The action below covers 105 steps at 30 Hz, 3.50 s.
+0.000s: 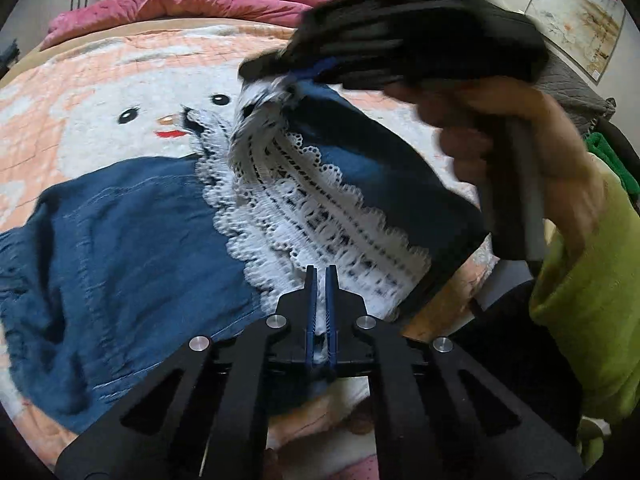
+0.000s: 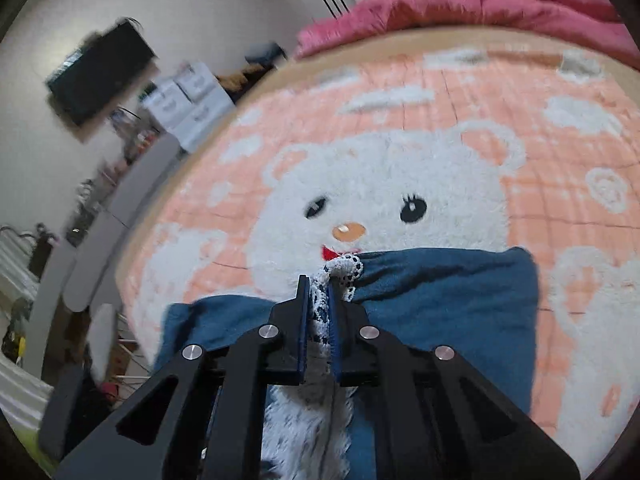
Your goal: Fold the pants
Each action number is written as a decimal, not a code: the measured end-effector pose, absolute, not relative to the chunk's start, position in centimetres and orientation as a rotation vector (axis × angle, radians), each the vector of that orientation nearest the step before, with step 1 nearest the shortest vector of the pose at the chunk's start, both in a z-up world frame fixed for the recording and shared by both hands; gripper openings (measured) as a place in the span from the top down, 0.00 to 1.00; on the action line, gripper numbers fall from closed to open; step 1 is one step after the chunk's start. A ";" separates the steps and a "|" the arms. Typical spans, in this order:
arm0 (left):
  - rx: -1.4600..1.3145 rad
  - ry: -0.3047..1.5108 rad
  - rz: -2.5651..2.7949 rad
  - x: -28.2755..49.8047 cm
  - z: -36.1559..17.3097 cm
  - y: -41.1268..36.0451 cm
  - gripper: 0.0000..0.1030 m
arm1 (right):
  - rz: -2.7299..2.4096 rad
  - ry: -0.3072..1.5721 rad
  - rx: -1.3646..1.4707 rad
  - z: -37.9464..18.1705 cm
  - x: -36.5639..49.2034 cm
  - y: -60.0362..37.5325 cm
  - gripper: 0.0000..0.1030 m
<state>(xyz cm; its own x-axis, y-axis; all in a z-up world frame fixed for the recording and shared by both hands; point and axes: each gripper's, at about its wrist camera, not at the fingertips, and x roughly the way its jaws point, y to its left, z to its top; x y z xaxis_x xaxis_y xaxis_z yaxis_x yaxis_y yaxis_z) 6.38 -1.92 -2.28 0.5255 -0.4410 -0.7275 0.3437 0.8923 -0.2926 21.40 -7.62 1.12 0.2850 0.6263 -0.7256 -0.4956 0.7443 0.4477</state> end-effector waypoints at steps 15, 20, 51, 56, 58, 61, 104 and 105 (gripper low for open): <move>-0.224 0.869 -0.471 7.3 -2.0 0.6 0.70 | 0.784 0.919 0.083 3.8 17.1 -11.7 0.44; -0.206 0.857 -0.372 10.0 -0.8 1.9 0.60 | 0.717 0.802 -0.169 4.2 11.9 -13.6 0.44; -0.157 0.979 -0.303 22.1 -2.4 1.1 0.77 | 0.919 0.752 -0.648 -2.7 1.7 -9.1 0.66; -0.147 0.986 -0.300 22.3 -2.6 0.9 0.77 | 0.920 0.745 -0.658 -2.4 1.4 -8.9 0.66; -0.142 0.987 -0.299 22.3 -2.7 0.8 0.77 | 0.919 0.744 -0.665 -2.4 1.4 -8.8 0.66; -0.119 0.986 -0.296 22.2 -2.6 0.5 0.81 | 0.888 0.760 -0.641 -2.4 1.7 -8.4 0.72; 0.143 0.929 -0.283 15.1 -3.0 -4.6 0.77 | 0.758 0.995 -0.280 -3.8 7.5 -16.1 0.57; 0.133 0.928 -0.284 15.1 -2.9 -4.5 0.77 | 0.758 0.994 -0.283 -3.7 7.2 -16.2 0.57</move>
